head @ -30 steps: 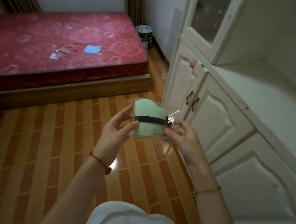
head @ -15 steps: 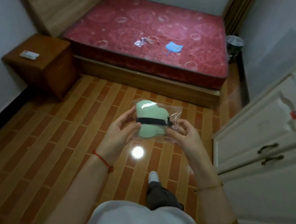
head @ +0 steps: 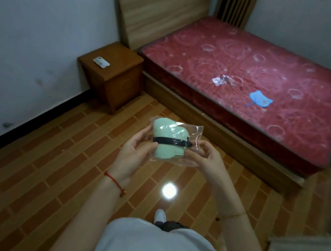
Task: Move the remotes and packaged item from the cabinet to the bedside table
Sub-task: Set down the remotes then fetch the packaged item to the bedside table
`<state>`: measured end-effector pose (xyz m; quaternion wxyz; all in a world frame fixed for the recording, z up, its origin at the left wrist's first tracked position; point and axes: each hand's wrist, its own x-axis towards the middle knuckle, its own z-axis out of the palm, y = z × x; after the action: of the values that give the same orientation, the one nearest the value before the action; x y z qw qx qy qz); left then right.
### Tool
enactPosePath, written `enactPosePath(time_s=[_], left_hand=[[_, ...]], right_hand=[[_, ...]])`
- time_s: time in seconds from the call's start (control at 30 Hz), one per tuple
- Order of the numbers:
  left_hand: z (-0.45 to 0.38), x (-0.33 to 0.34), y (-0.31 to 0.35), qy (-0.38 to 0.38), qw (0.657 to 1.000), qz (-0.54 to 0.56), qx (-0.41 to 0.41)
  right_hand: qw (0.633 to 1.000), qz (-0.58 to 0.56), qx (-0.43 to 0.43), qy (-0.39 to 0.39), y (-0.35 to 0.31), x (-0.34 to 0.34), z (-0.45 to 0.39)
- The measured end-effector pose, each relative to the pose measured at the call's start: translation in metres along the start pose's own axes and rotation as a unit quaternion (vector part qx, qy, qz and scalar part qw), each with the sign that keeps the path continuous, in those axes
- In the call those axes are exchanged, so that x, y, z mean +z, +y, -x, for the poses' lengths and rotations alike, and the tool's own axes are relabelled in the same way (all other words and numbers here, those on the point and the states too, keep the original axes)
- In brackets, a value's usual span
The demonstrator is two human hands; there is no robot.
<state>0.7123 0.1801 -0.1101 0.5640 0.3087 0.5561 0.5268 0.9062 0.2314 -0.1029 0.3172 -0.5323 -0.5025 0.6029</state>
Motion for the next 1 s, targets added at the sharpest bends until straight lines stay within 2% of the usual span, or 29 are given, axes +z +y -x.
enactPosePath(time_s=[0.4, 0.7, 1.0], left_hand=[[-0.148, -0.02, 0.046, 0.132, 0.99, 0.041, 0.007], [-0.282, -0.06, 0.072, 0.175, 0.983, 0.06, 0.008], [-0.445, -0.121, 0.155, 0.212, 0.977, 0.029, 0.016]], right_hand=[[0.992, 0.026, 0.02, -0.119, -0.054, 0.026, -0.204], [0.988, 0.034, 0.027, -0.151, -0.076, 0.066, -0.359], [0.984, 0.02, 0.005, -0.176, -0.168, 0.127, -0.529]])
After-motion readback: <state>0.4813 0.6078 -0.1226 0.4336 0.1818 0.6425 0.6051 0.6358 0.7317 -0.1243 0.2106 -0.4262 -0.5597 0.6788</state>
